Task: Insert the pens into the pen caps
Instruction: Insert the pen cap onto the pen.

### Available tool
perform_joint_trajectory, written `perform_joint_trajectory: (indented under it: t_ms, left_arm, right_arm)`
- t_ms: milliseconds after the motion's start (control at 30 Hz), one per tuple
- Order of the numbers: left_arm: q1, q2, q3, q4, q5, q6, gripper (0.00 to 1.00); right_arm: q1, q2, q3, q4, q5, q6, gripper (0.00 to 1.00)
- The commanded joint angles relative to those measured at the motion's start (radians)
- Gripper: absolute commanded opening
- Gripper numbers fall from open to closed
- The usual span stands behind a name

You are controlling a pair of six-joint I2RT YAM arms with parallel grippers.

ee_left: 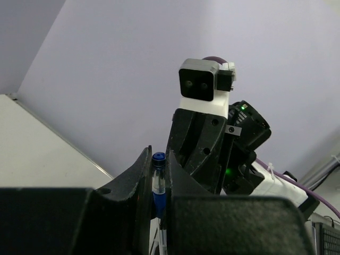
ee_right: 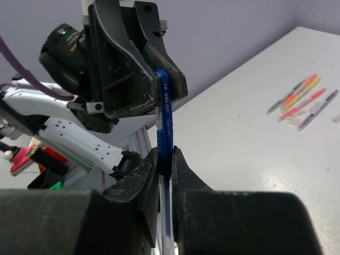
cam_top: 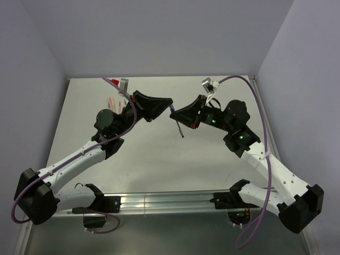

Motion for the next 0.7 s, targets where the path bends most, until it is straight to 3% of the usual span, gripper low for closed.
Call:
perform_joint_trajectory:
  t_ms: [0, 200, 667]
  left_arm:
    - [-0.031, -0.059, -0.002, 0.056, 0.180, 0.038, 0.00]
    - [-0.045, -0.090, -0.007, 0.059, 0.166, 0.069, 0.00]
    - [-0.135, -0.085, 0.025, 0.011, 0.178, 0.153, 0.00]
  right_arm:
    - [-0.042, -0.041, 0.041, 0.153, 0.101, 0.036, 0.00]
    - [-0.042, -0.047, 0.032, 0.216, 0.015, 0.099, 0.00]
    - [-0.042, -0.041, 0.012, 0.380, -0.022, 0.201, 0.00]
